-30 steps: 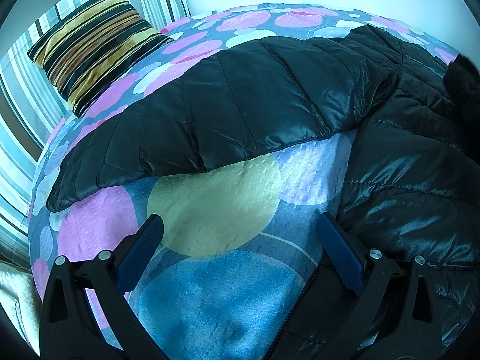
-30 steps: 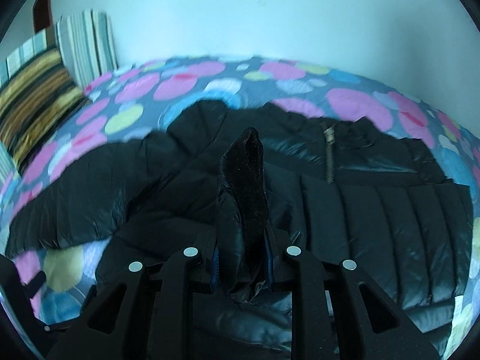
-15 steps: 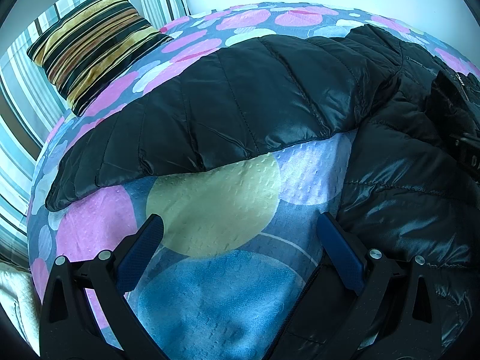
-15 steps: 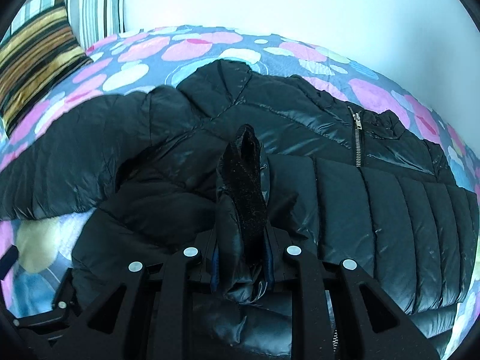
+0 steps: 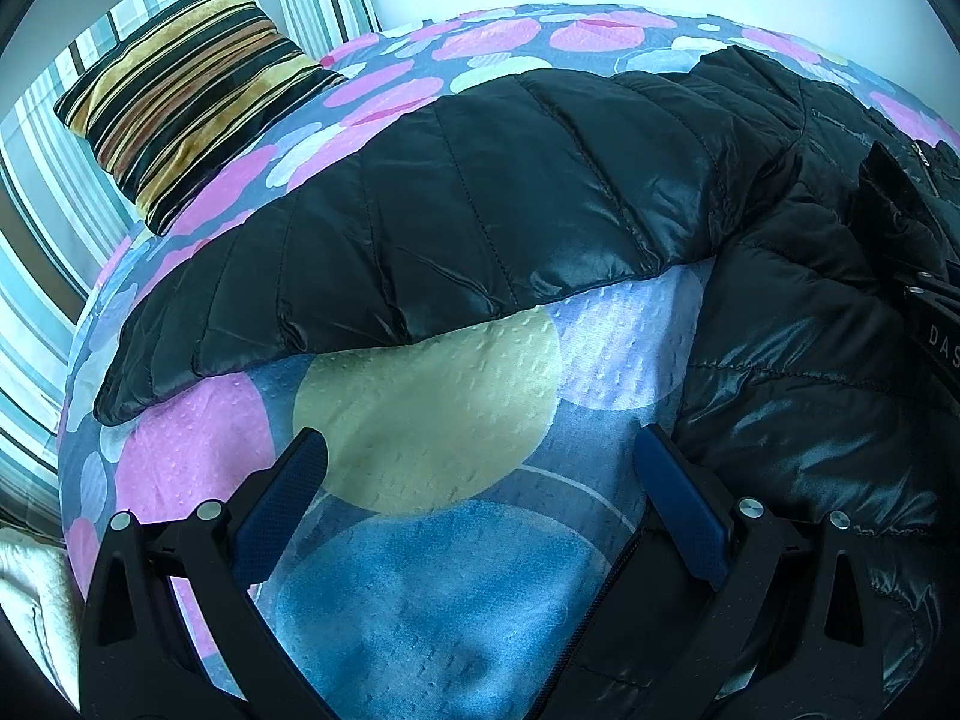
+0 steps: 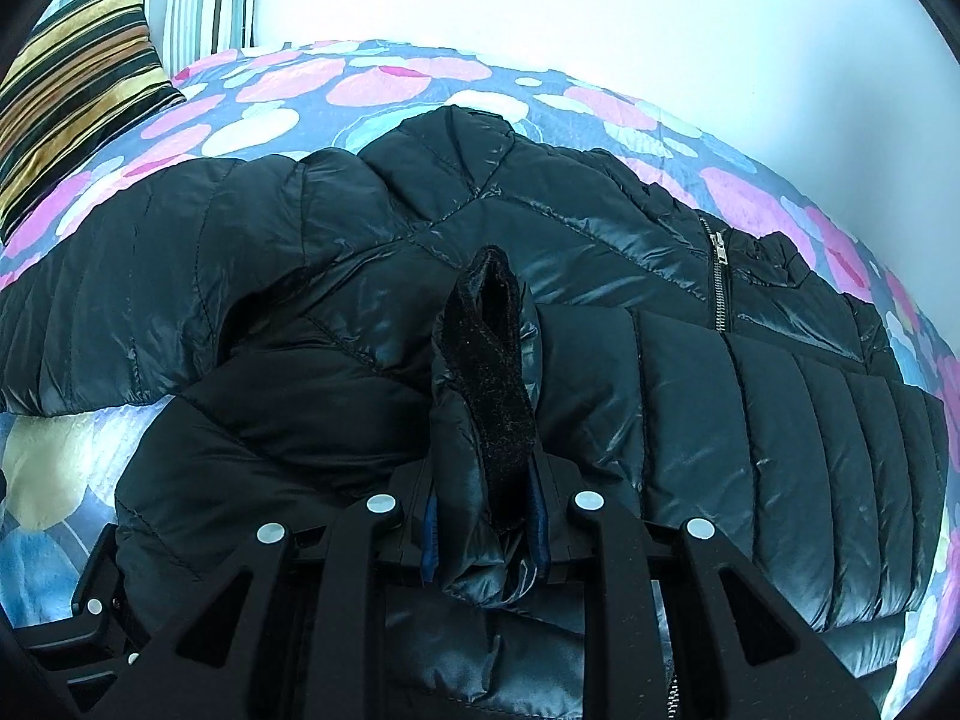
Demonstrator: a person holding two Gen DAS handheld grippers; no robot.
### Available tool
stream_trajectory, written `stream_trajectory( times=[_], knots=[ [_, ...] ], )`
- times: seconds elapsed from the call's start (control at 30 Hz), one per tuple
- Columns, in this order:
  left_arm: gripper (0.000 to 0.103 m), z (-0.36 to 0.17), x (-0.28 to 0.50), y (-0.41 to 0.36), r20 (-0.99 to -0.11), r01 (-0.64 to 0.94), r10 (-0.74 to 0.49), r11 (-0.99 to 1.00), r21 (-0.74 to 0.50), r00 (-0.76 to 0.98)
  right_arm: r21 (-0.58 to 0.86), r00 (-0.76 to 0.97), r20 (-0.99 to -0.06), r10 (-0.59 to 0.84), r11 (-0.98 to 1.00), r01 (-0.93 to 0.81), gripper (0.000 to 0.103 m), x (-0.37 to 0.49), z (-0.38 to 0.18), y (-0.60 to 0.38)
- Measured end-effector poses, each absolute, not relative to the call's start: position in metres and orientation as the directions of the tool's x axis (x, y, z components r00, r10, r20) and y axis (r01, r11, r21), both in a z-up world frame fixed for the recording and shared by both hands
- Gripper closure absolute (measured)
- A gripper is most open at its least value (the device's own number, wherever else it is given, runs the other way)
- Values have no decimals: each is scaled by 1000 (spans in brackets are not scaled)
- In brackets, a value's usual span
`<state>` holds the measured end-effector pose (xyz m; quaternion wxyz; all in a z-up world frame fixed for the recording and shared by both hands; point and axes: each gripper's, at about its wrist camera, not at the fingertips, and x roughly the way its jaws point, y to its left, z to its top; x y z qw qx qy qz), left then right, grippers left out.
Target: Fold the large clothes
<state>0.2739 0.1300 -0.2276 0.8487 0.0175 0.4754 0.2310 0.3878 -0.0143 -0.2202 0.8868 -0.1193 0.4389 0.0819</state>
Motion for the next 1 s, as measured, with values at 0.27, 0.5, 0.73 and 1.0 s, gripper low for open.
stream_trajectory(
  times=[0.27, 0.5, 0.73, 1.0],
  knots=[
    [2, -227, 274, 130, -800, -377, 404, 894, 243, 443, -100, 606, -792, 79, 961, -256, 67, 384, -204, -16],
    [2, -225, 274, 132, -802, -377, 402, 894, 240, 442, 35, 677, -715, 174, 976, -214, 61, 357, -147, -68],
    [2, -225, 274, 133, -801, -377, 404, 894, 243, 442, 130, 736, -676, -35, 978, 166, 68, 373, -125, -247],
    [2, -224, 274, 131, -798, -377, 412, 891, 252, 440, 260, 642, -764, -67, 878, 402, 81, 405, -178, -361]
  ],
)
